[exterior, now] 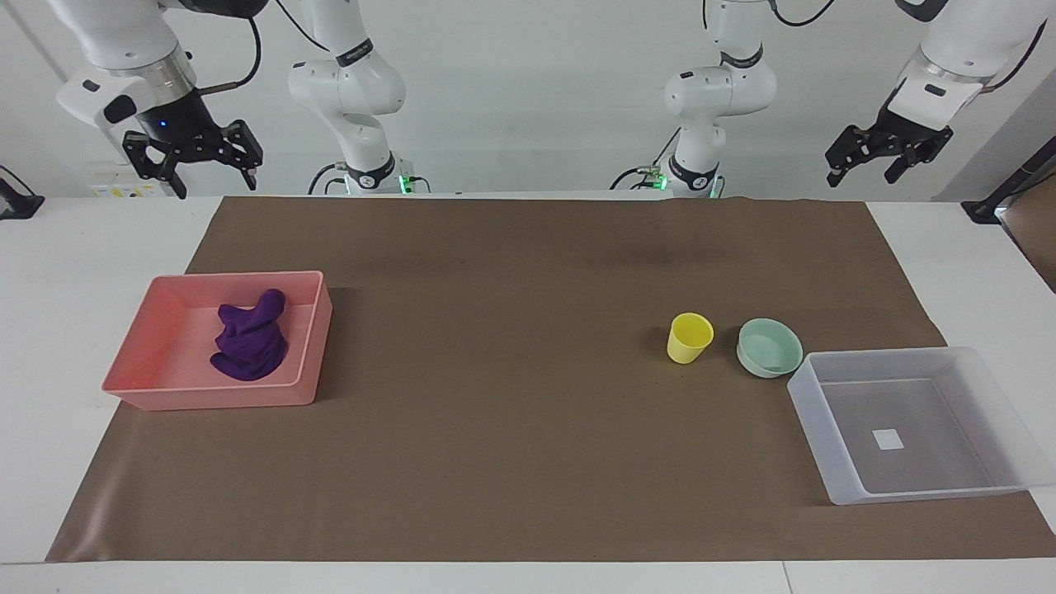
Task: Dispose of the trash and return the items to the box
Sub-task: 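Grasp the pale green bowl with the left gripper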
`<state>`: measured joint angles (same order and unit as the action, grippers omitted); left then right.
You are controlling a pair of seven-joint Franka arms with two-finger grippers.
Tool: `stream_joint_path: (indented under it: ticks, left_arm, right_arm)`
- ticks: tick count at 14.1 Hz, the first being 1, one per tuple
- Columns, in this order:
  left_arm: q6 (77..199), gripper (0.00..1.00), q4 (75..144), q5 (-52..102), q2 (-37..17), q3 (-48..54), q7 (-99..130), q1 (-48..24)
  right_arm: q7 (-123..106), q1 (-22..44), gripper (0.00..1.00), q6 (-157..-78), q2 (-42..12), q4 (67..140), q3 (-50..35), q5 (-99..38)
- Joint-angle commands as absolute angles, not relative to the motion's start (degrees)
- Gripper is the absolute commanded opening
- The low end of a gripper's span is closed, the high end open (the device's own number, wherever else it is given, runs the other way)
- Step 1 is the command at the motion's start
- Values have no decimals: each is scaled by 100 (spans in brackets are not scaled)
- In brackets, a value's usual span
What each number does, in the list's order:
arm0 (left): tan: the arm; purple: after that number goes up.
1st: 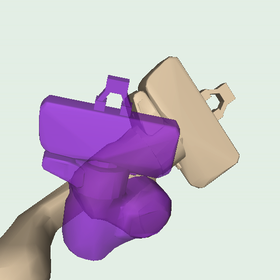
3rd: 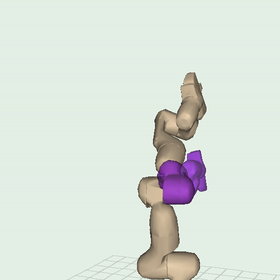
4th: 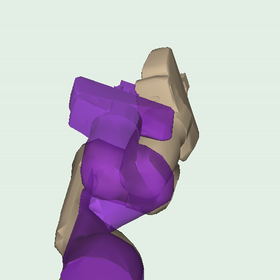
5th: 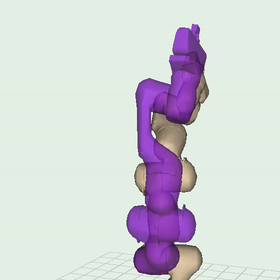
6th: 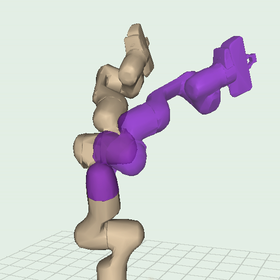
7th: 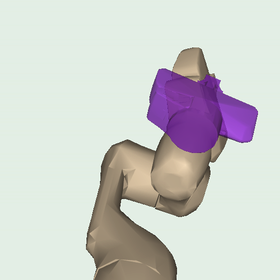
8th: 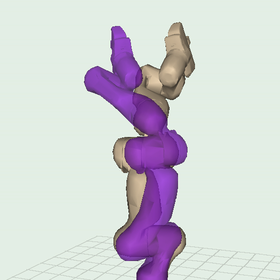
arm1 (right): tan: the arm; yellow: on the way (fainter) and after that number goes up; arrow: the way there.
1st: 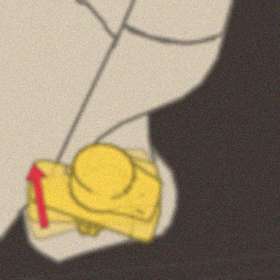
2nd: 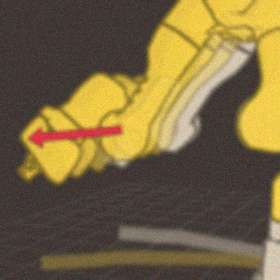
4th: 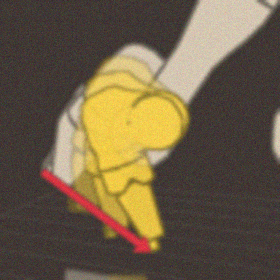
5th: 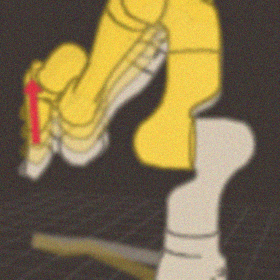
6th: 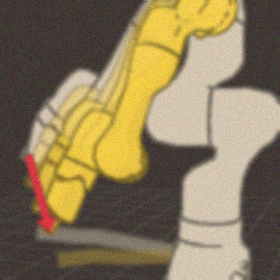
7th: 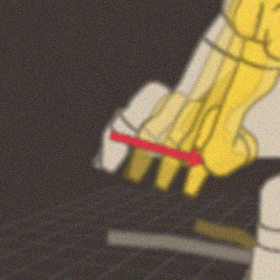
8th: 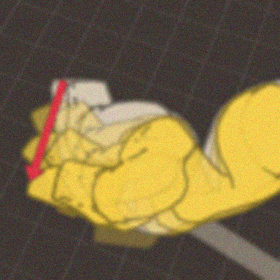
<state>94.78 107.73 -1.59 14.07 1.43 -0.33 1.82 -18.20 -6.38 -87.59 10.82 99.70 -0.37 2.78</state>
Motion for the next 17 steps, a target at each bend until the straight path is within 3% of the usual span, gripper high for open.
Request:
stream_joint_path:
  ticks: [1,4,7,9,13,14,15,16,17]
  left_arm:
    - [11165,100,11793,-246,1101,176,597,237]
    - [12205,100,12084,-229,380,185,1227,158]
    - [12989,100,12698,-229,229,185,1432,53]
    - [13138,100,12910,-229,115,185,1573,44]
    - [14141,95,13131,-229,-412,185,1714,44]
    - [14185,81,13140,-229,-517,185,1757,44]
    - [14299,54,13157,-229,-597,185,1810,-8]
    - [14361,9,13166,-229,-632,185,1706,-61]
    - [14344,0,13157,-229,-633,185,1696,-62]
  right_arm:
    - [-1740,-659,100,-8728,1011,9844,-70,246]
    - [-1723,-483,100,-8727,1037,9844,-62,237]
    - [-1364,-457,100,-8754,1037,9844,-70,54]
    - [-1090,-527,100,-9156,1028,9870,-62,-341]
    - [-1143,-510,100,-9186,819,9626,-44,-246]
    - [-1143,-501,100,-8915,617,9363,-44,-168]
    - [-1143,-501,100,-8555,319,8917,-53,-10]
    - [-1143,-536,100,-8256,99,8608,-53,70]
    - [-1134,-562,100,-8192,18,8544,-53,9]
